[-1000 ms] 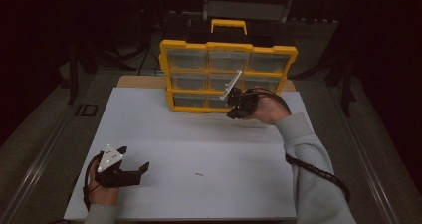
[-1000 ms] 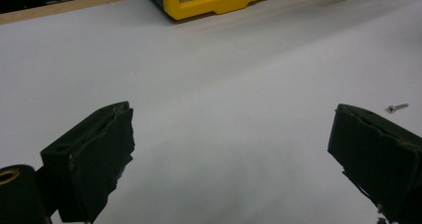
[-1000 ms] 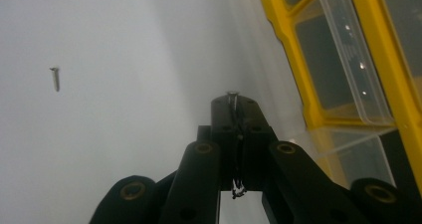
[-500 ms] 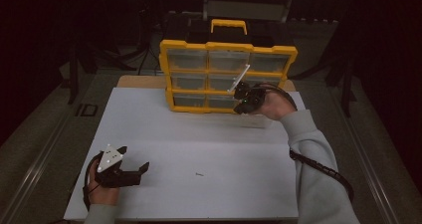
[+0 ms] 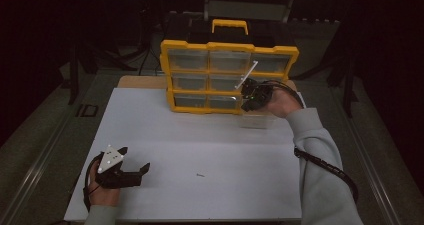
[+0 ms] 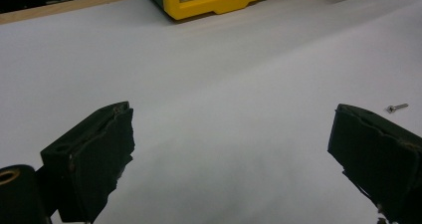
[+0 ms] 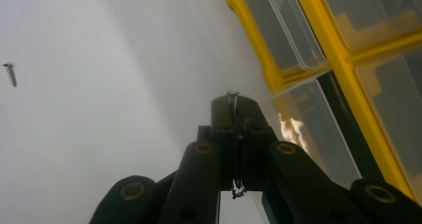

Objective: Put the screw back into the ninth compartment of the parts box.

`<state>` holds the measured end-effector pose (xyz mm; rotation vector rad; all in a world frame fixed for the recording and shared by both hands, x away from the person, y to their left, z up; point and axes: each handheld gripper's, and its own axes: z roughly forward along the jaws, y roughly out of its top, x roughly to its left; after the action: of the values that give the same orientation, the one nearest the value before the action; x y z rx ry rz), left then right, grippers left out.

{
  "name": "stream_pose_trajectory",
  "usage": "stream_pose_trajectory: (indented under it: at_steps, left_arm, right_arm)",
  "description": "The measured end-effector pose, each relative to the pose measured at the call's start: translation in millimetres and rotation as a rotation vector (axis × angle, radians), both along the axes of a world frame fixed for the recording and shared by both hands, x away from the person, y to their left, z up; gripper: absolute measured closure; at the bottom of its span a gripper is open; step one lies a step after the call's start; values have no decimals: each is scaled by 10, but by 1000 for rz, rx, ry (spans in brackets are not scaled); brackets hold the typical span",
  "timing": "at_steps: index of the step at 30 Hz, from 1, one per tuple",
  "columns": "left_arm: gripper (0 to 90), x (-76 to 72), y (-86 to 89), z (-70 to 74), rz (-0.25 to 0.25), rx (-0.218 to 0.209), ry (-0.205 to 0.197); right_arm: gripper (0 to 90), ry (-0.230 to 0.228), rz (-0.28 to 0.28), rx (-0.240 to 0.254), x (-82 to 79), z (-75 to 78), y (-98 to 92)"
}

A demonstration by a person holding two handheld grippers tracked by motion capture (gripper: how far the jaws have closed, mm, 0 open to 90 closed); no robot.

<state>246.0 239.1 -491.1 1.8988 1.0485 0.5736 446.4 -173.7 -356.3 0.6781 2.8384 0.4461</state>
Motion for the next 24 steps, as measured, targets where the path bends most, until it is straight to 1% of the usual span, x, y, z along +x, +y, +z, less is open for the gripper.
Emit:
stream_pose_trajectory:
  at_steps: [5, 6, 12, 17, 24]
  left_arm:
    - [47, 0, 1, 0, 1, -1, 1]
    - [47, 0, 2, 1, 1, 0, 0]
    - [47, 0, 0, -1, 0, 0, 1]
    - [47, 0, 0, -1, 1, -1, 1]
    - [47, 0, -1, -2, 1, -2, 2]
  right_arm:
    - [879, 4, -18, -7, 29, -6, -53]
    - [879, 8, -29, -13, 39, -10, -73]
    - [879, 11, -42, -41, 64, -19, -116]
    - [879, 19, -67, -51, 97, -19, -162]
    - [879, 19, -88, -70, 130, 0, -200]
